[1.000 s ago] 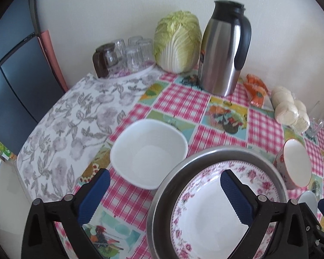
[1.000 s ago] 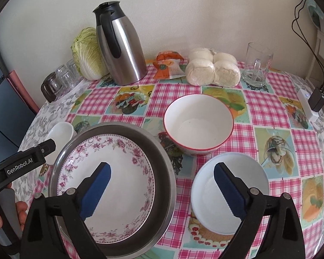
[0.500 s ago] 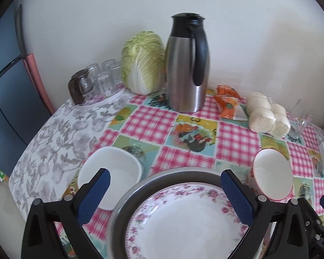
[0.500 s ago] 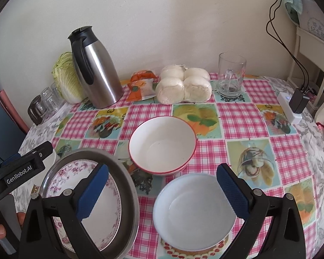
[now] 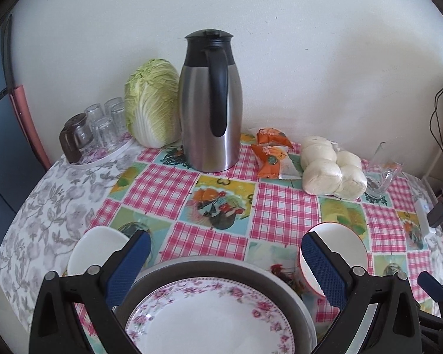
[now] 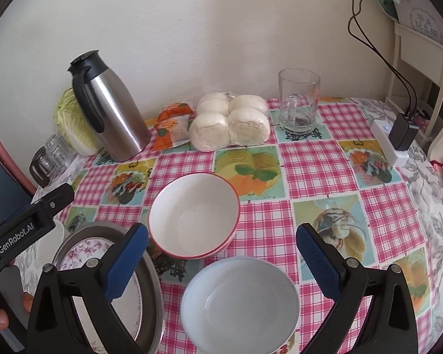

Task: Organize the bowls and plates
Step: 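Move both grippers to the rim of the red-rimmed white bowl, then close both grippers on the red-rimmed bowl rim, then lift the red-rimmed bowl with both grippers and lower it onto the floral plate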

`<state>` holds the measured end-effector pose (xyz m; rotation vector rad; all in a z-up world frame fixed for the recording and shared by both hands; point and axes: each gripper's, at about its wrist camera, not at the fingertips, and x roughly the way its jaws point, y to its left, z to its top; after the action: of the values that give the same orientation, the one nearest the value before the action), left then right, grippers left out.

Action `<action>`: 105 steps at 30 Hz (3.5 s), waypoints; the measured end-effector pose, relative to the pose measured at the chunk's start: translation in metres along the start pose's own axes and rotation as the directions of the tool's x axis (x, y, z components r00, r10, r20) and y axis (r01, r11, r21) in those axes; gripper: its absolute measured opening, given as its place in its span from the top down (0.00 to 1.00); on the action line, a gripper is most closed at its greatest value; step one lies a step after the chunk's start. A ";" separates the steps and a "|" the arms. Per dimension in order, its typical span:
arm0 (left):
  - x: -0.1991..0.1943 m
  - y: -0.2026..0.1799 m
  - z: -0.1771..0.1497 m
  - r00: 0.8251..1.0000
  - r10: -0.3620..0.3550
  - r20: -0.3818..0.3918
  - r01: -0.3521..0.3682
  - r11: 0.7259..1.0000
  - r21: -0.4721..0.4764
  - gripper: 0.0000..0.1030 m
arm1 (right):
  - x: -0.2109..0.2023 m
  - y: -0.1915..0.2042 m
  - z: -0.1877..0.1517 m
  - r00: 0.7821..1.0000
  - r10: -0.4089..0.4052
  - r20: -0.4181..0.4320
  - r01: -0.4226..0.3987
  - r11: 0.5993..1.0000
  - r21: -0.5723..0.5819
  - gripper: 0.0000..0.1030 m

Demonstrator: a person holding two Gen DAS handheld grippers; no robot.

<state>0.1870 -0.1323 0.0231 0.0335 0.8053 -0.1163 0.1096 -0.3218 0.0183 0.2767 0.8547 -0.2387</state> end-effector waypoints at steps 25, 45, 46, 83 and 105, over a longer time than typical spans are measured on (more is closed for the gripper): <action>0.080 -0.058 -0.020 0.971 -0.101 -0.218 0.112 0.993 0.040 0.37 | 0.070 -0.026 0.000 0.992 -0.015 -0.122 0.022 0.998 0.057 0.47; 0.109 -0.072 -0.035 0.935 -0.190 -0.301 0.205 0.979 0.020 0.89 | 0.093 -0.008 -0.006 0.988 0.046 -0.148 -0.039 0.998 0.051 0.80; 0.109 -0.072 -0.035 0.933 -0.196 -0.301 0.211 0.977 0.017 0.91 | 0.093 -0.009 -0.006 0.988 0.050 -0.148 -0.043 0.998 0.055 0.81; 0.001 -0.047 0.004 0.969 -0.205 -0.139 0.208 0.978 0.008 0.92 | 0.005 0.029 0.020 0.996 0.088 -0.019 -0.088 0.996 -0.011 0.81; -0.070 0.015 -0.003 0.967 -0.228 -0.109 0.219 0.971 -0.094 0.92 | -0.065 0.084 -0.006 0.994 0.112 0.001 -0.111 0.990 -0.091 0.81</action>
<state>0.1390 -0.1110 0.0713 -0.1294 0.9309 -0.2972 0.0908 -0.2344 0.0766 0.2383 0.8391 -0.0960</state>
